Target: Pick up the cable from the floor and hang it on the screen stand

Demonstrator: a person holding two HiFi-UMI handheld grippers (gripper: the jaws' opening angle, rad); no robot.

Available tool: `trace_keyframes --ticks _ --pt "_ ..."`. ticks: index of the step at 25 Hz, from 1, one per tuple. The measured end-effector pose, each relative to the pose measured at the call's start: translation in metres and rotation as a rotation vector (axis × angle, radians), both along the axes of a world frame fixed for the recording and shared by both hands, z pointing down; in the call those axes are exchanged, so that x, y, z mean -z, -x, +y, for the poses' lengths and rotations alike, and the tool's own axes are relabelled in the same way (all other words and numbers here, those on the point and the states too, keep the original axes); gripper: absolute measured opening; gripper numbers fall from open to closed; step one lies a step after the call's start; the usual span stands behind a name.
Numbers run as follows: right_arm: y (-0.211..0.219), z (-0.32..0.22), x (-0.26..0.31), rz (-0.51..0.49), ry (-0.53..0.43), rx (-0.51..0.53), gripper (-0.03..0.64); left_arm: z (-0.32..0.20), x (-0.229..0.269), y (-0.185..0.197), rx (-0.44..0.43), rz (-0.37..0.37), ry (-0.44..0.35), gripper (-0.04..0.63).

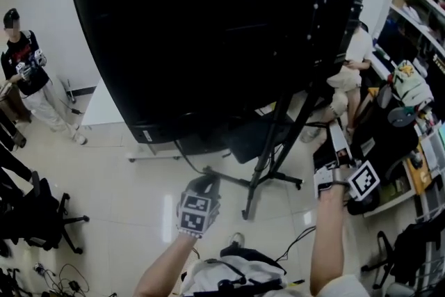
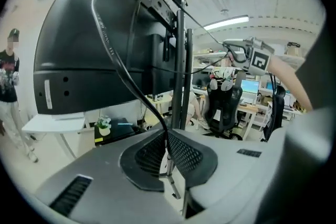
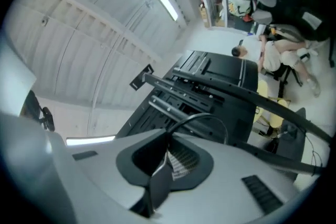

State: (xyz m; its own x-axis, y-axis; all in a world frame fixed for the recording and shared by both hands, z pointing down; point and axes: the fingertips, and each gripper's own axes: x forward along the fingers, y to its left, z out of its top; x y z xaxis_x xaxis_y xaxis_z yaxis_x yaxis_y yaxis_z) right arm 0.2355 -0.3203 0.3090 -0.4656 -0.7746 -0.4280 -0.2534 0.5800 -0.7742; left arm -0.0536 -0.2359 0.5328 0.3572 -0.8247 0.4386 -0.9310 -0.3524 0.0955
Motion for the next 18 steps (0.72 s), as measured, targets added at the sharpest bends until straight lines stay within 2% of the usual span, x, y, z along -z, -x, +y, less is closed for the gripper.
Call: trace_keyframes --ticks 2,3,5,7,9,13,15,18 --pt "-0.021 0.001 -0.019 -0.019 0.032 -0.073 0.026 -0.005 0.025 -0.004 -0.023 -0.017 -0.023 0.014" --pt "-0.027 0.001 -0.028 0.010 0.051 -0.108 0.026 -0.007 0.037 -0.007 -0.036 -0.027 -0.031 0.014" --pt "-0.029 -0.001 -0.044 0.137 0.090 -0.170 0.026 -0.011 0.061 -0.013 -0.060 -0.045 -0.050 0.014" --pt "-0.025 -0.001 -0.054 0.258 0.169 -0.229 0.026 -0.017 0.084 -0.021 -0.077 -0.052 -0.074 0.014" --pt "-0.016 -0.001 -0.055 0.309 0.223 -0.253 0.026 -0.023 0.102 -0.032 -0.093 -0.056 -0.084 0.014" --pt "-0.009 -0.013 -0.050 0.439 0.208 -0.280 0.026 -0.032 0.130 -0.051 -0.105 -0.069 -0.104 0.014" --pt "-0.021 -0.025 -0.052 0.460 0.214 -0.302 0.026 -0.043 0.148 -0.059 -0.099 -0.080 -0.136 0.015" --pt "-0.041 -0.038 -0.040 0.377 0.184 -0.299 0.026 -0.066 0.177 -0.073 -0.095 -0.100 -0.185 0.015"
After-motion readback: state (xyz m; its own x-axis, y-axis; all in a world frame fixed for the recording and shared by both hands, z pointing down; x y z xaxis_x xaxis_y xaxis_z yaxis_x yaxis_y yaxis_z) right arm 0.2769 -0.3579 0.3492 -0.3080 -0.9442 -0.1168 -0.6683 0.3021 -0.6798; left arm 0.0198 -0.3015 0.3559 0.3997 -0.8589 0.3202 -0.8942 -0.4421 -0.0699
